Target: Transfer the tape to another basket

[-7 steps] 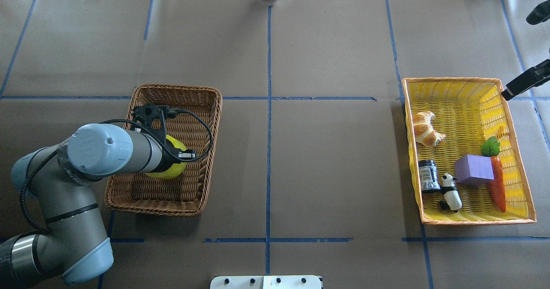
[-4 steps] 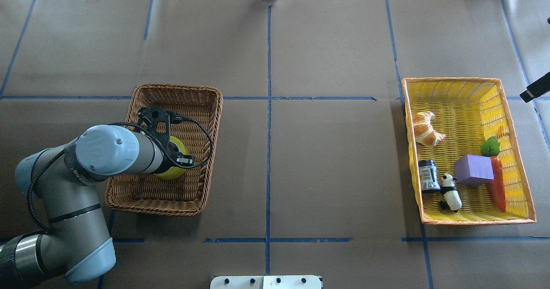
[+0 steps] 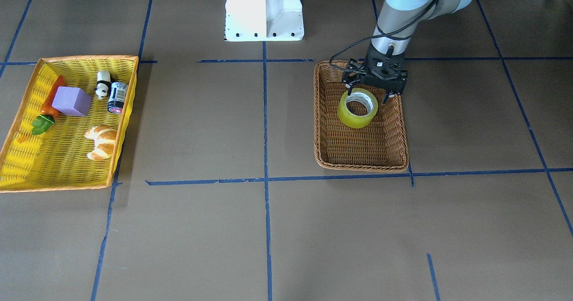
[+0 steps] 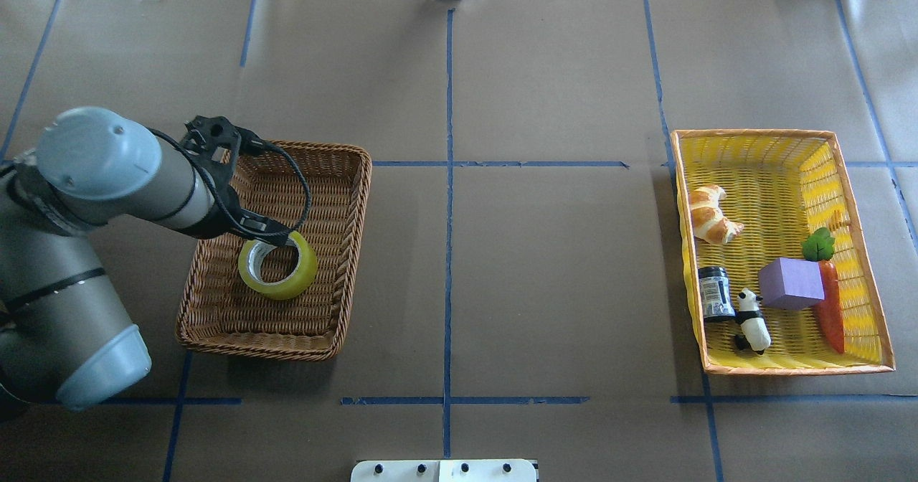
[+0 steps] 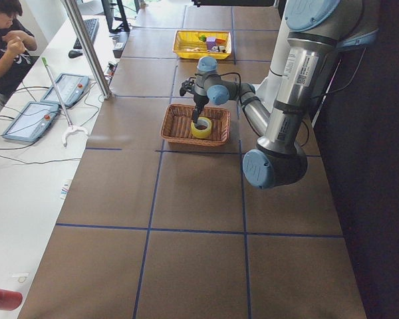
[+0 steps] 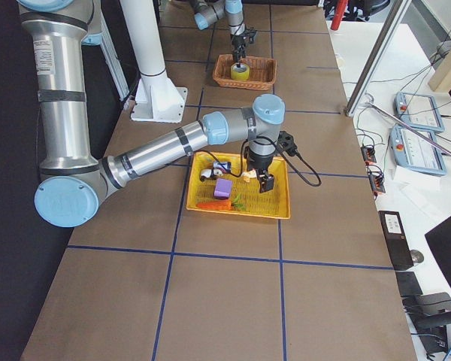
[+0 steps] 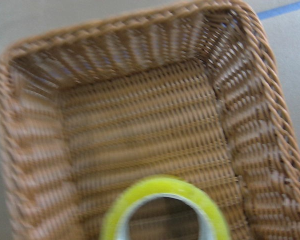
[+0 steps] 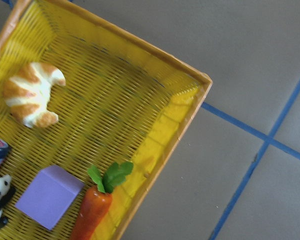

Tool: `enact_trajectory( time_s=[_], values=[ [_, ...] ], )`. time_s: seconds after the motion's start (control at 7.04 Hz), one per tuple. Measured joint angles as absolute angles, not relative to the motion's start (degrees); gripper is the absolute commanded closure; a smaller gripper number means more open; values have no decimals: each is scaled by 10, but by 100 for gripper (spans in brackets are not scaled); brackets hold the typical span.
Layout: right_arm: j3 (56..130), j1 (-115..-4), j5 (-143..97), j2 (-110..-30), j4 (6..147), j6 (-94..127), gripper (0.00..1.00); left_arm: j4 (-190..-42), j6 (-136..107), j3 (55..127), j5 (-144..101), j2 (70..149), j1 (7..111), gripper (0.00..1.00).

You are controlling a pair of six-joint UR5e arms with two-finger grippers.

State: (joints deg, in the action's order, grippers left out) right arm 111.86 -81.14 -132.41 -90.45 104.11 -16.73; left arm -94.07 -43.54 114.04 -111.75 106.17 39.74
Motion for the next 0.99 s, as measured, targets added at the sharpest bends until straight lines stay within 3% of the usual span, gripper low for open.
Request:
enact_trajectory(
  time_s=[0.57, 0.99],
  values=[
    [1073, -878, -1320, -988, 1035, -238, 2, -920, -162, 1143, -1263, 905, 645, 0],
    [1042, -881, -1334, -991, 996, -148, 0, -873, 15, 1119, -1308, 824, 803, 0]
  ],
)
